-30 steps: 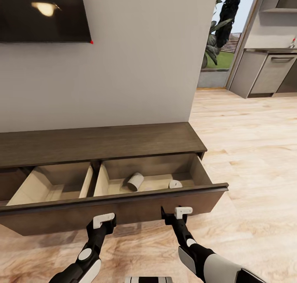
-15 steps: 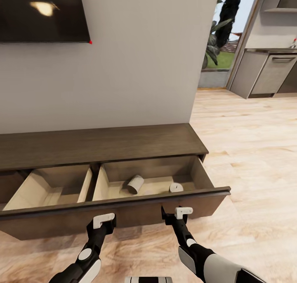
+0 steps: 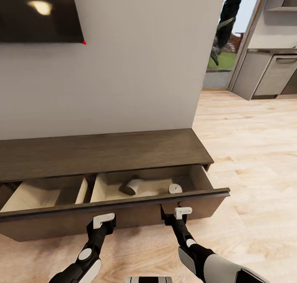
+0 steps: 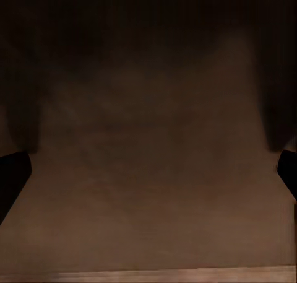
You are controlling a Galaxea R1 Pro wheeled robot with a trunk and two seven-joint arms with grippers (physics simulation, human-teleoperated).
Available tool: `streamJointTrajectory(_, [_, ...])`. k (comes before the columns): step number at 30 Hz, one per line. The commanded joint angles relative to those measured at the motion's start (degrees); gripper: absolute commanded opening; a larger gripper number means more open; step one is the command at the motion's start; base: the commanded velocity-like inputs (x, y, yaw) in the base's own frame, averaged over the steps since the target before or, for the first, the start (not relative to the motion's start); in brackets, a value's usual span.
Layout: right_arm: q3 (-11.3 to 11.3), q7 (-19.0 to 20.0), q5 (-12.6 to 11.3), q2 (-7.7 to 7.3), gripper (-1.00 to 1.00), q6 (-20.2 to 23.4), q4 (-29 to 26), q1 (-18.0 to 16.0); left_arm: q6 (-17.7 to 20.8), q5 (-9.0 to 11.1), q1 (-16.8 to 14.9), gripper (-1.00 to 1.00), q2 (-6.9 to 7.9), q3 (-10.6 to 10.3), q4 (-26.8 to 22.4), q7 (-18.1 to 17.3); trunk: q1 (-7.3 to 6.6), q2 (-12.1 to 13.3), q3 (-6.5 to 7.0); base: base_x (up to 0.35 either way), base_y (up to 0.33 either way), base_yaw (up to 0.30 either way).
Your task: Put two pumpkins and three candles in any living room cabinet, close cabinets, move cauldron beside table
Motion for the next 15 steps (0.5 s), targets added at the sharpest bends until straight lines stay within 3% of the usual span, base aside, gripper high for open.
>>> streamJointTrajectory(1, [-0.4,-0.5,-0.5,0.0,1.0,-0.2,0.0,-0.1,-0.4,0.6,-0.1,1.0,0.09,-0.4,0.0,0.4,0.02,0.0,-0.04,0.264,0.0,0.0])
streamJointTrajectory(15, [-0.3,-0.5,-0.5,0.0,1.0,-0.2,0.0,-0.1,-0.4,0.6,-0.1,1.0,0.09,-0.4,0.0,0.4,0.02,0.0,-0.04,0.265,0.0,0.0])
